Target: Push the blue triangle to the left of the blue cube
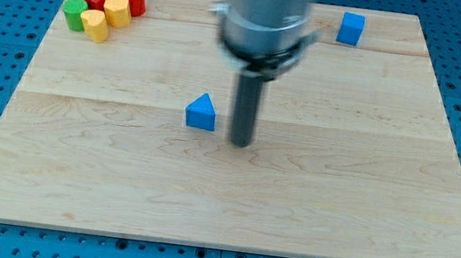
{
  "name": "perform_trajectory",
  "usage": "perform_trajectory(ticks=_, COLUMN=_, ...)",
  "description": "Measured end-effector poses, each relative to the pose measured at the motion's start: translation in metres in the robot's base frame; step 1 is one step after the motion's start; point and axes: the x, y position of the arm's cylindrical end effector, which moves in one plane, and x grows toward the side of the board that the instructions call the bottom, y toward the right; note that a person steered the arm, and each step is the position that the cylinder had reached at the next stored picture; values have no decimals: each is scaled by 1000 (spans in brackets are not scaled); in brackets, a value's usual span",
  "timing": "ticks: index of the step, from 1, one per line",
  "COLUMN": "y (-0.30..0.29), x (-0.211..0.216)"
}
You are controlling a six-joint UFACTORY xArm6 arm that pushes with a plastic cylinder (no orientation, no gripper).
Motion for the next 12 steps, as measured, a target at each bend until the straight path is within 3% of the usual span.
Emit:
perform_trajectory(ticks=1, y=-66, x=18)
perform_trajectory(ticks=3, y=-20, x=-15)
perform_trajectory(ticks=4, y=-18, x=-65)
perform_trajectory(ticks=6, y=32, x=-113)
perform_trajectory(ticks=7, y=-3, x=-129)
perform_trajectory(ticks=8, y=-38, x=-117)
perform_trajectory(ticks=10, y=-37, x=-132)
perform_trajectory(ticks=12, y=-46, x=-183)
